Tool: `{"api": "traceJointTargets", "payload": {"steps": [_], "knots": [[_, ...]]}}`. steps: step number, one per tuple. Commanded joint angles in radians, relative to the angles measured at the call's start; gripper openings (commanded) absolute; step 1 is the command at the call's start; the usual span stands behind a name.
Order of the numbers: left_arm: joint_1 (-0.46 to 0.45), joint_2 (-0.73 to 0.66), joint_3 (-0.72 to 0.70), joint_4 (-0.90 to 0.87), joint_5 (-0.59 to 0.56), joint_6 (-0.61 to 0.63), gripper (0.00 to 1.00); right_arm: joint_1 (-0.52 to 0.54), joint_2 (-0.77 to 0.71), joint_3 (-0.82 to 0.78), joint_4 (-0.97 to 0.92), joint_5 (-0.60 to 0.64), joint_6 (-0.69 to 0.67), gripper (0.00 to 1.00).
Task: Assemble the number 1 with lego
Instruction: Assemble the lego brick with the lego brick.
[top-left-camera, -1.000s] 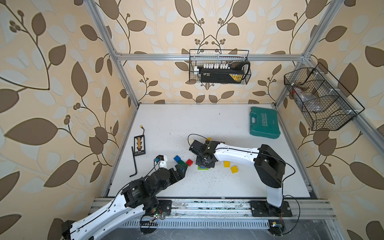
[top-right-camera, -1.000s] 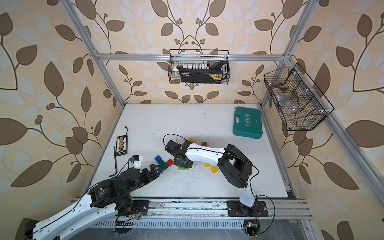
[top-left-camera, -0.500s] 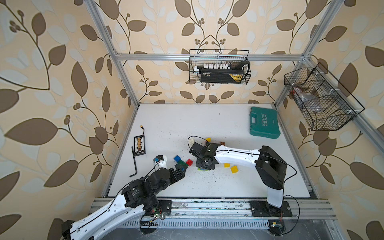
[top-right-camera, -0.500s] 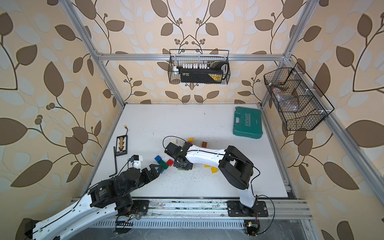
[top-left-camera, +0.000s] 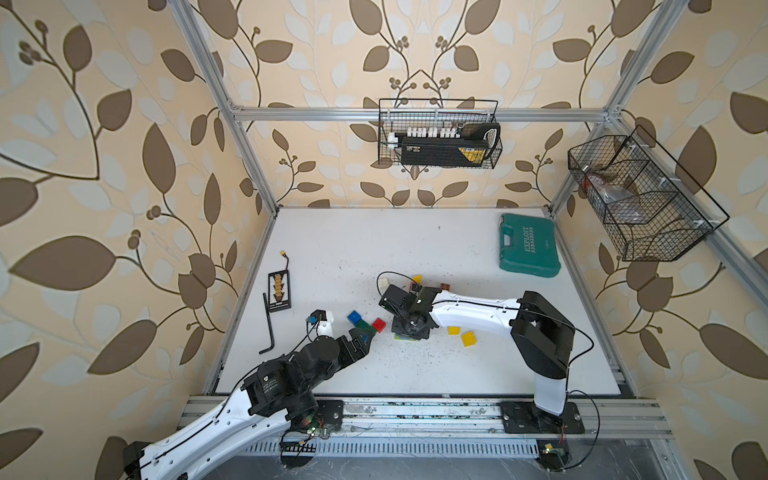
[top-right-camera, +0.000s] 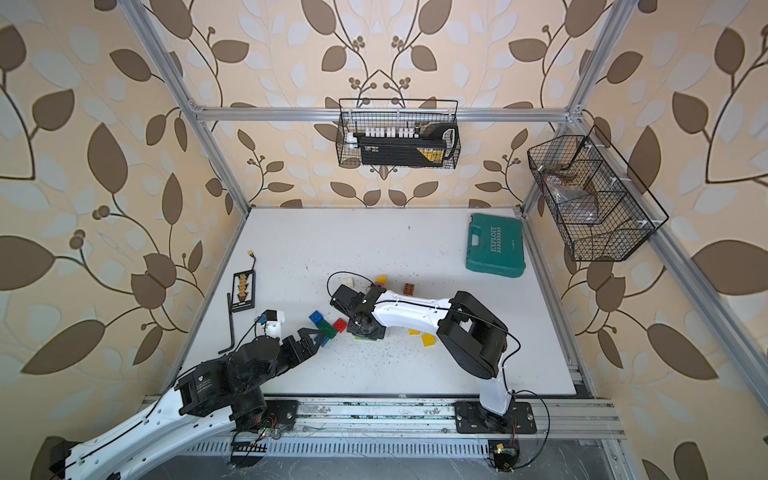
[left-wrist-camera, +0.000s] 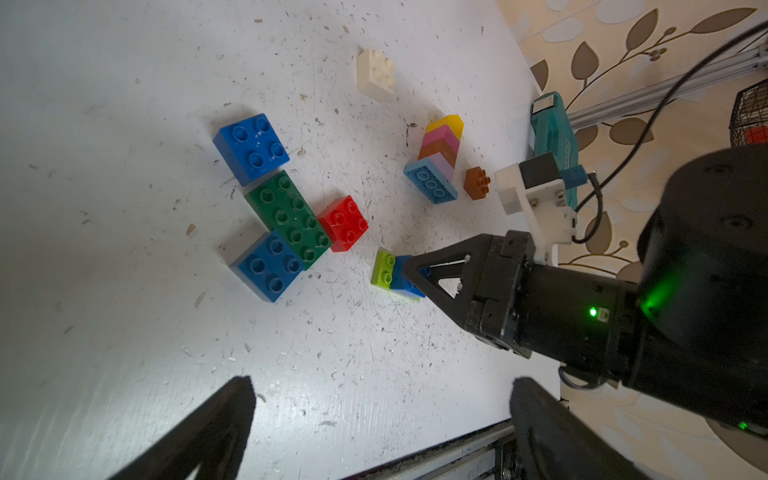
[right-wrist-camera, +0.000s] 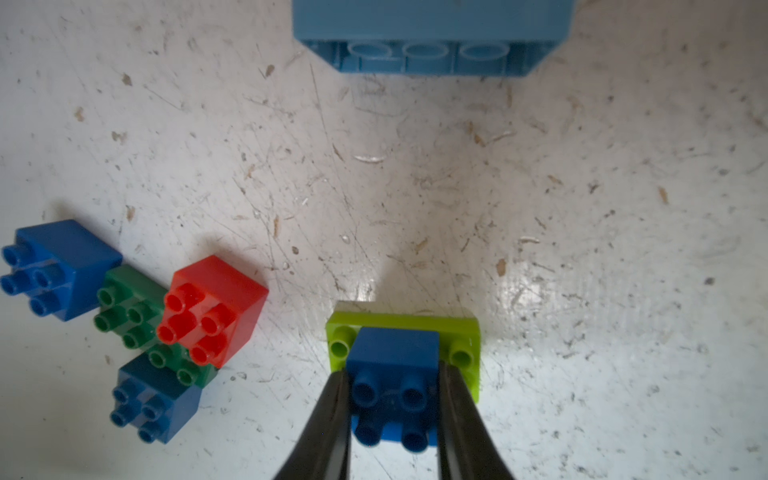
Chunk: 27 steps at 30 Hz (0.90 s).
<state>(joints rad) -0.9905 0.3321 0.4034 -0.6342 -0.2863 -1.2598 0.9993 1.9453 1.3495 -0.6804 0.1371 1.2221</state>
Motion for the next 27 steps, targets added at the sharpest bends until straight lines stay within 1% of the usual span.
{"api": "traceJointTargets", "payload": {"steps": [1, 5, 9, 16, 19, 22, 27], "knots": [[-0.007, -0.009, -0.003, -0.009, -0.025, -0.006, 0.99, -0.026, 0.145, -0.072, -0.012, -0.028, -0.011, 0.05], [-0.008, -0.007, -0.004, -0.006, -0.027, -0.006, 0.99, -0.037, 0.176, -0.085, -0.005, -0.042, -0.030, 0.04], [-0.007, 0.002, -0.002, -0.004, -0.030, -0.009, 0.99, -0.040, 0.173, -0.094, -0.034, -0.030, -0.051, 0.03], [-0.007, 0.046, 0.009, 0.003, -0.027, -0.007, 0.99, -0.038, 0.045, -0.163, -0.076, 0.031, -0.056, 0.04], [-0.007, 0.072, 0.018, 0.004, -0.025, -0.007, 0.99, -0.022, -0.002, -0.189, -0.086, 0.049, -0.055, 0.05], [-0.007, 0.094, 0.027, 0.004, -0.023, -0.007, 0.99, -0.002, -0.018, -0.199, -0.106, 0.066, -0.062, 0.05], [-0.008, 0.122, 0.037, 0.008, -0.018, -0.007, 0.99, 0.009, -0.030, -0.221, -0.082, 0.043, -0.082, 0.08]]}}
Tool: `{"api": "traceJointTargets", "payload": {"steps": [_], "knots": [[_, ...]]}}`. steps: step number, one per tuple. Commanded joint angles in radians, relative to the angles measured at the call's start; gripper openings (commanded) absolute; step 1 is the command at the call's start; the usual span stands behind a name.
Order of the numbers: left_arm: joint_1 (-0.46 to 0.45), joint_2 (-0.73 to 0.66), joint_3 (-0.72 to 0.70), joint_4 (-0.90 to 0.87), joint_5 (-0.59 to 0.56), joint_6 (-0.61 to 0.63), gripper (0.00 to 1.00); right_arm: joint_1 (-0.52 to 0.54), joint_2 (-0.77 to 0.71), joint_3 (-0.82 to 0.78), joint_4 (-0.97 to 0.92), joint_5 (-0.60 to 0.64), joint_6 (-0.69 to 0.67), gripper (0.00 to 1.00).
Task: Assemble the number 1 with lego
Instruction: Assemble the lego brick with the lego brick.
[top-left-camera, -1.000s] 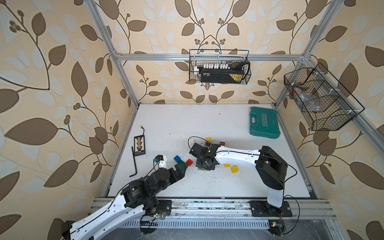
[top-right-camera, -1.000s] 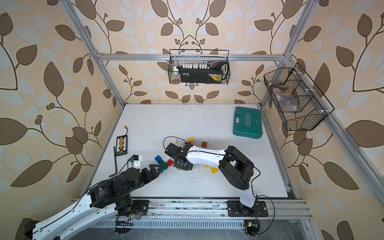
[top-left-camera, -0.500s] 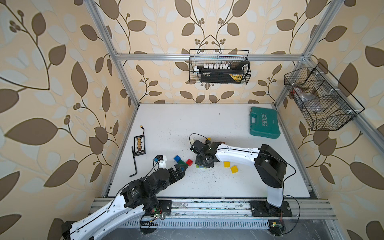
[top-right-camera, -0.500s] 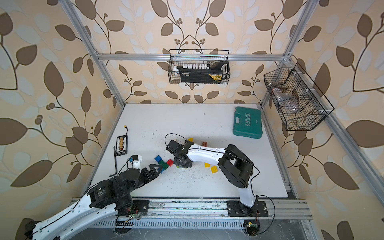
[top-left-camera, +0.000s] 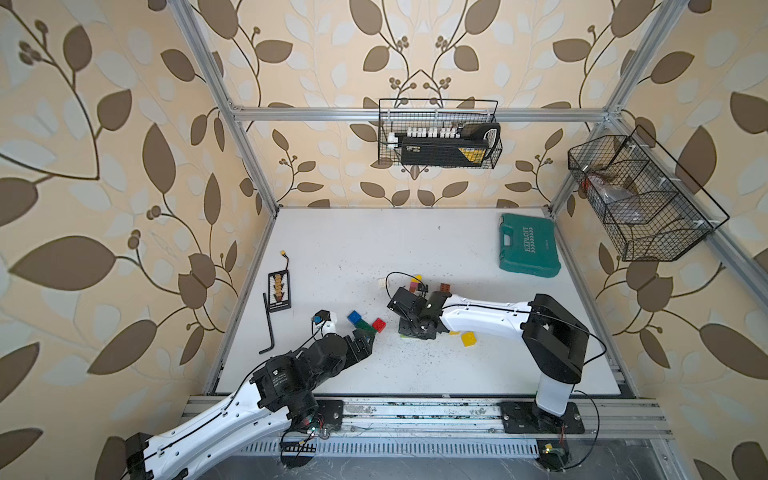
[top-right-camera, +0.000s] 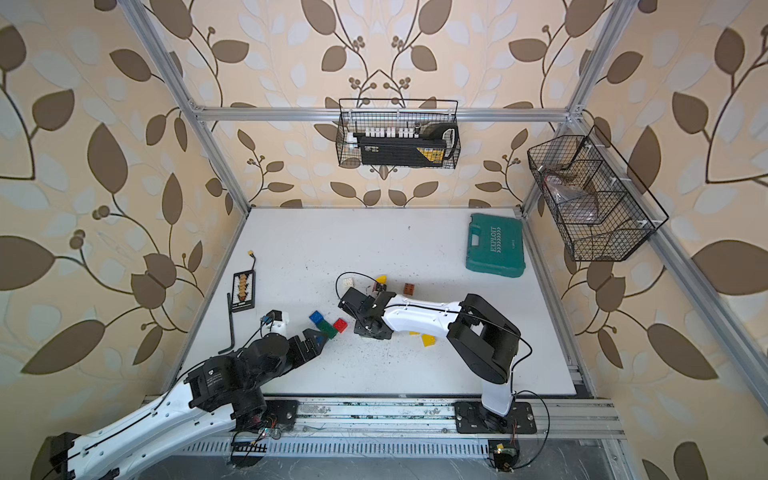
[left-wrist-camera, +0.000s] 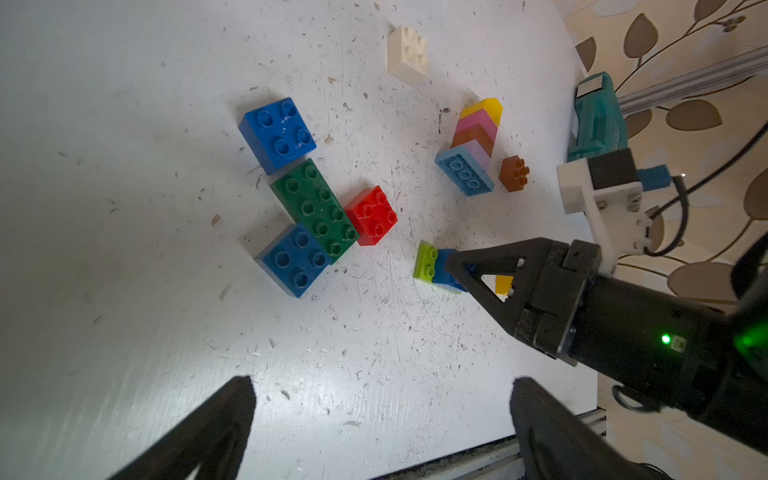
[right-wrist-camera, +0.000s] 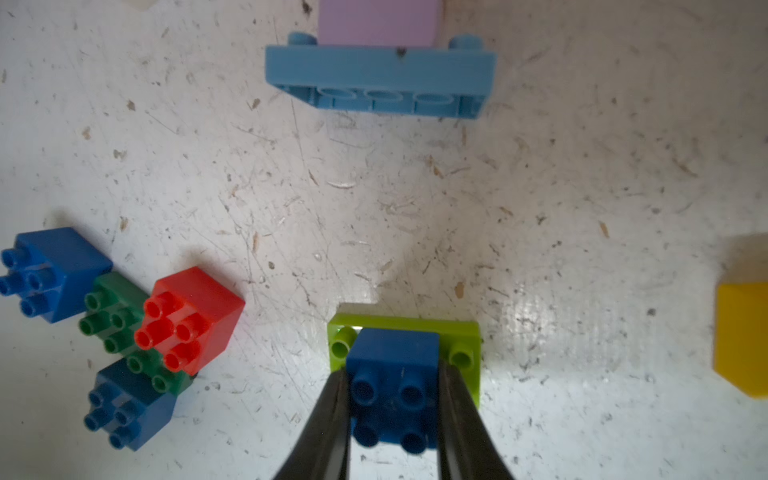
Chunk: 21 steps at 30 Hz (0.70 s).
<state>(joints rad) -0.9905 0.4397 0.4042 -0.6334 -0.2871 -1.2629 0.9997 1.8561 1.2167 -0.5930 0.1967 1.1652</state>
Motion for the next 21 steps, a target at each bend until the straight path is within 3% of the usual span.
{"api": "traceJointTargets", "payload": {"steps": [1, 6, 9, 11, 16, 21], "knots": [[-0.007, 0.023, 0.036, 0.008, -0.016, -0.003, 0.99, 0.008, 0.050, -0.094, -0.157, -0.026, -0.031, 0.10], [-0.008, 0.062, 0.054, -0.002, -0.005, -0.007, 0.99, 0.007, -0.011, -0.073, -0.151, -0.031, -0.070, 0.29], [-0.007, 0.088, 0.064, -0.005, -0.004, -0.009, 0.99, 0.008, -0.079, -0.068, -0.156, -0.022, -0.088, 0.54], [-0.008, 0.110, 0.074, -0.014, -0.003, -0.015, 0.99, 0.006, -0.129, -0.064, -0.163, -0.015, -0.108, 0.64], [-0.007, 0.166, 0.102, -0.046, -0.003, -0.035, 0.99, 0.007, -0.267, -0.088, -0.171, 0.051, -0.135, 0.72], [-0.007, 0.243, 0.141, -0.075, -0.013, -0.047, 0.99, 0.009, -0.482, -0.273, -0.004, 0.099, -0.153, 0.74]]}}
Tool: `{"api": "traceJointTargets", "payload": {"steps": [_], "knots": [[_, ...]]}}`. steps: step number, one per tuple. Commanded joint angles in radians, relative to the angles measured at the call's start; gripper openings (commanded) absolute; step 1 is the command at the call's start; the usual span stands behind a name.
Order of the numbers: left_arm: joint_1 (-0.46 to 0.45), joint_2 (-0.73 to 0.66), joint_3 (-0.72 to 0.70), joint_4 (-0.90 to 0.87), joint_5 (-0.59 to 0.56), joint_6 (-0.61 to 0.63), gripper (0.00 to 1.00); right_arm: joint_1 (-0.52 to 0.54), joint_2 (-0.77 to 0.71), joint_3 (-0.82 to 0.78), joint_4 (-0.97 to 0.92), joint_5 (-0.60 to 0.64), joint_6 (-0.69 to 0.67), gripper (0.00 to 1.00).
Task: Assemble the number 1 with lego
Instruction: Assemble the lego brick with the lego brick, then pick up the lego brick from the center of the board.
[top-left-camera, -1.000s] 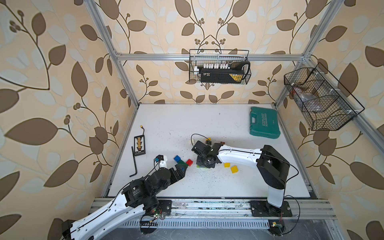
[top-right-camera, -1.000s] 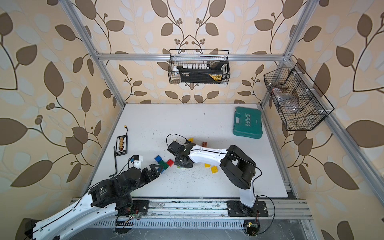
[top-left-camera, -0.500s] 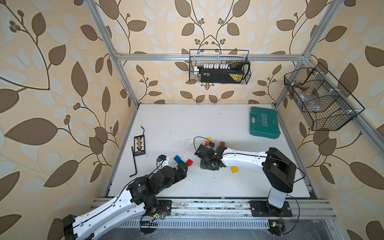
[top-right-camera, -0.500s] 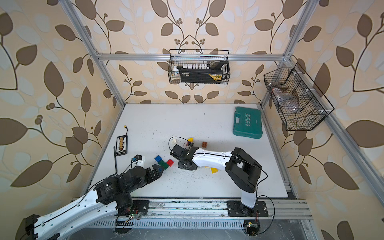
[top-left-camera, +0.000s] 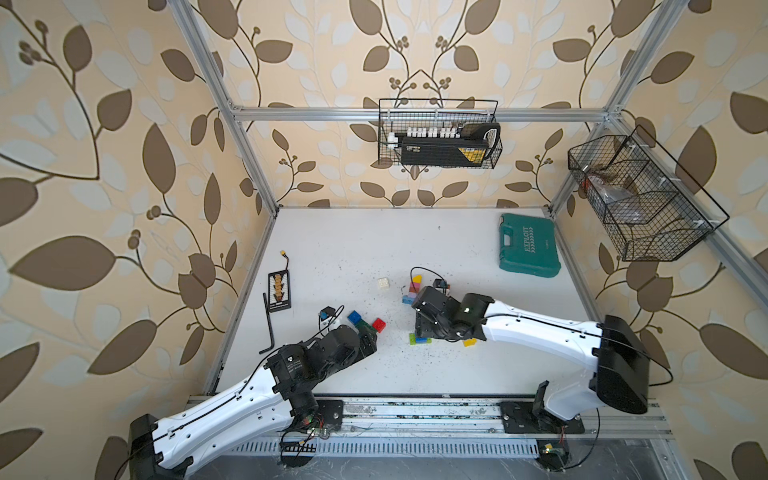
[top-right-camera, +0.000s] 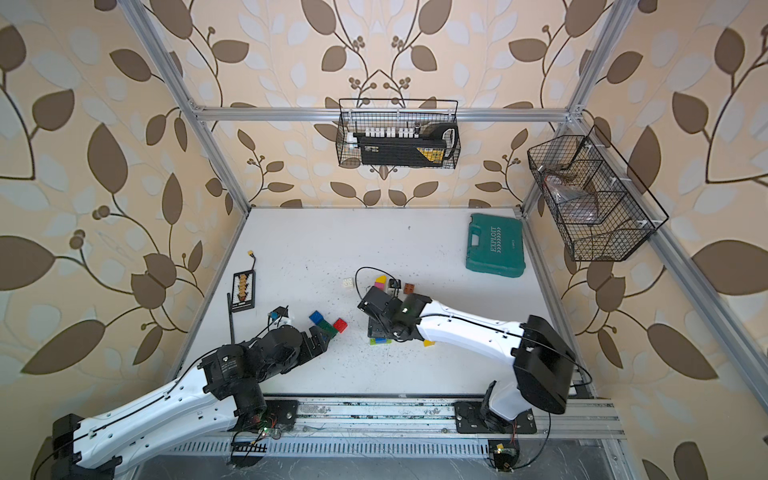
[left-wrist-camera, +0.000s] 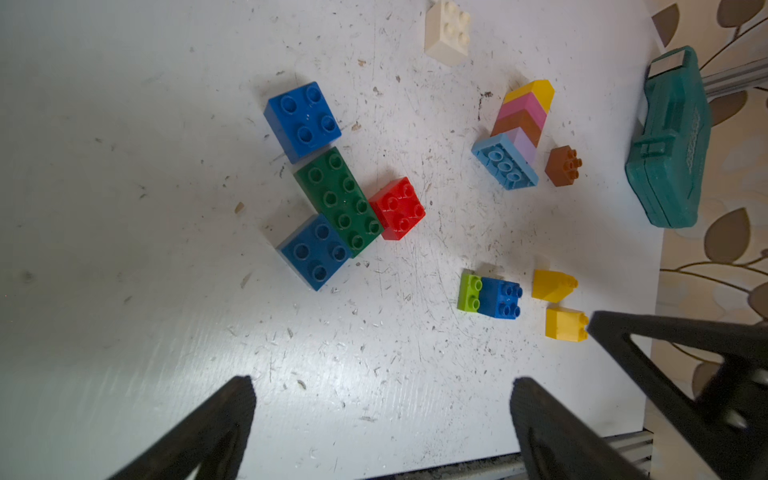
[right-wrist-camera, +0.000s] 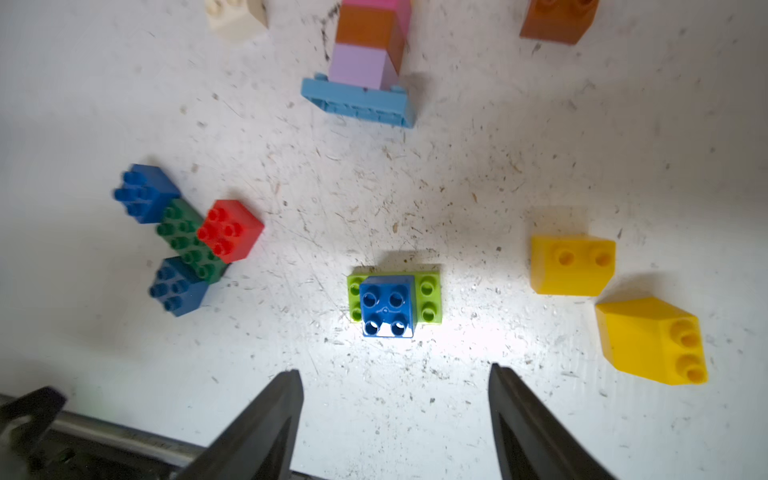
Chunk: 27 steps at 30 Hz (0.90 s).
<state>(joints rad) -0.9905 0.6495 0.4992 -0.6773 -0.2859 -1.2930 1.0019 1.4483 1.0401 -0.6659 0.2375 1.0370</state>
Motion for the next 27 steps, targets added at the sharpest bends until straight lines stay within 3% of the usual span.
{"api": "traceJointTargets", "payload": {"steps": [1, 7, 11, 13, 19, 25, 27], "knots": [[-0.004, 0.058, 0.059, -0.040, -0.020, -0.013, 0.99, 0.009, -0.126, -0.160, 0.125, 0.065, -0.023, 0.74], [0.106, 0.230, 0.147, -0.122, 0.031, 0.035, 0.90, 0.002, -0.339, -0.506, 0.426, 0.067, 0.032, 0.76], [0.289, 0.341, 0.143, -0.155, 0.165, 0.041, 0.67, -0.019, -0.374, -0.534, 0.460, 0.063, 0.016, 0.76], [0.325, 0.381, 0.153, -0.169, 0.181, 0.012, 0.69, -0.023, -0.355, -0.532, 0.469, 0.062, 0.007, 0.76], [0.328, 0.500, 0.240, -0.194, 0.170, -0.079, 0.70, -0.022, -0.340, -0.520, 0.494, 0.060, -0.063, 0.76], [0.327, 0.625, 0.281, -0.141, 0.205, -0.116, 0.69, -0.024, -0.531, -0.655, 0.580, 0.148, -0.048, 0.79], [0.328, 0.668, 0.289, -0.131, 0.210, -0.127, 0.66, -0.024, -0.606, -0.712, 0.594, 0.192, 0.003, 0.90]]}}
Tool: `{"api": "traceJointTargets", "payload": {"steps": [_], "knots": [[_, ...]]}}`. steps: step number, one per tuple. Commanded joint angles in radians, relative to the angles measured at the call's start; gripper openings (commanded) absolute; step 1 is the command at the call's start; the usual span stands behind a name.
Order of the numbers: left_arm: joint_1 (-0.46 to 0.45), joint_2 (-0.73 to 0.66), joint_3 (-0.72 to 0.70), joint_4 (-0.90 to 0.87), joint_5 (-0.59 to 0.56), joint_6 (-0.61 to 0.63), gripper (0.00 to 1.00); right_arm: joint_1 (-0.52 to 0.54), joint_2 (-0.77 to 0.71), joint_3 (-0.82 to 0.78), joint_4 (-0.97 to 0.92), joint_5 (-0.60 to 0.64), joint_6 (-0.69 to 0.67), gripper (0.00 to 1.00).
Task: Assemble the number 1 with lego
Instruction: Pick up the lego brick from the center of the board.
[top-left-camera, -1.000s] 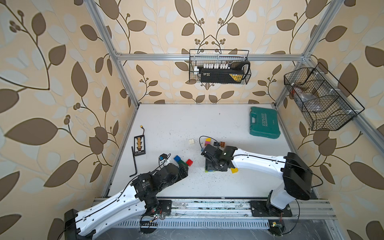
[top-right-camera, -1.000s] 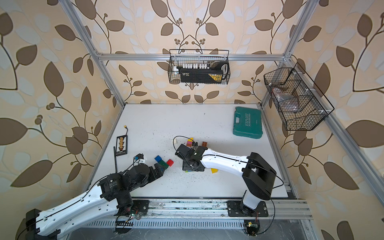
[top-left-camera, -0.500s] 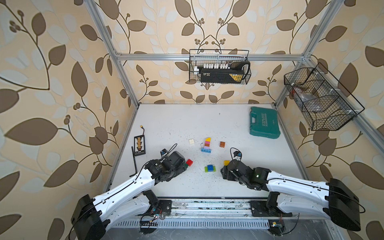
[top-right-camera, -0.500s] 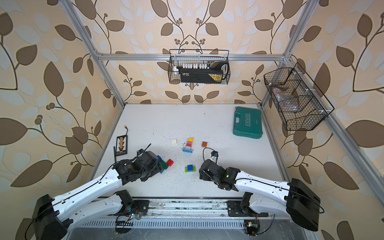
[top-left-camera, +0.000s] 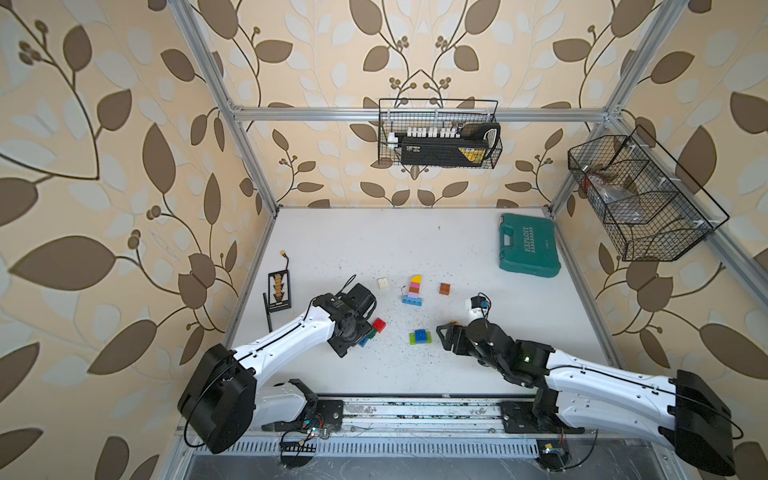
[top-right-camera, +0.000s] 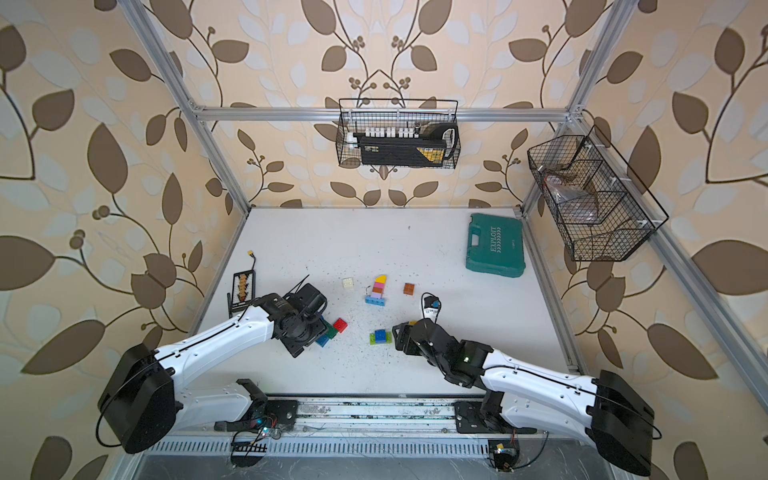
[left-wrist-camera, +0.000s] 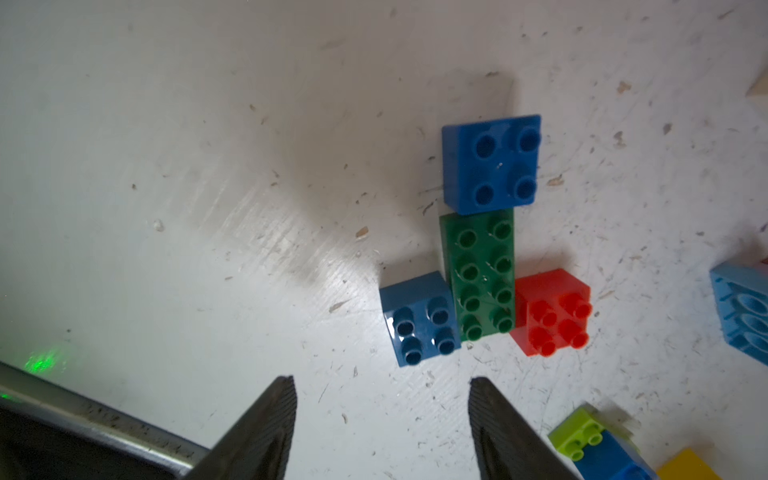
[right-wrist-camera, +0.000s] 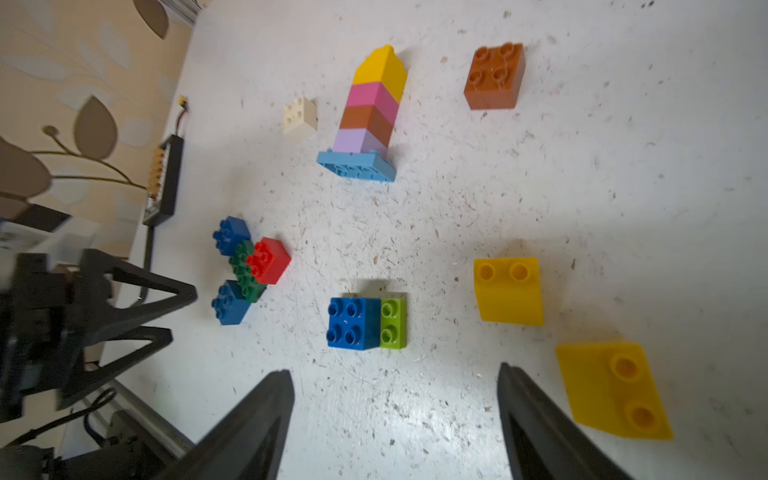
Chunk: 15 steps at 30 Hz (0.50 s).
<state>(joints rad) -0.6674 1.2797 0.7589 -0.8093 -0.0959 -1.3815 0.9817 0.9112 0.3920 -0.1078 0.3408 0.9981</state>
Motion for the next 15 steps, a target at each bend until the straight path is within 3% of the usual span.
{"api": "traceJointTargets", "payload": {"steps": [1, 8, 15], "knots": [[0.005, 0.060, 0.031, 0.012, 0.023, -0.039, 0.66, -0.004, -0.109, -0.097, 0.050, 0.107, 0.064, 0.94], [0.005, 0.200, 0.068, 0.045, 0.037, -0.036, 0.65, -0.007, -0.326, -0.244, 0.134, 0.131, 0.082, 0.99], [0.005, 0.194, 0.051, 0.051, 0.043, -0.052, 0.61, -0.008, -0.308, -0.237, 0.138, 0.113, 0.071, 0.99]]}}
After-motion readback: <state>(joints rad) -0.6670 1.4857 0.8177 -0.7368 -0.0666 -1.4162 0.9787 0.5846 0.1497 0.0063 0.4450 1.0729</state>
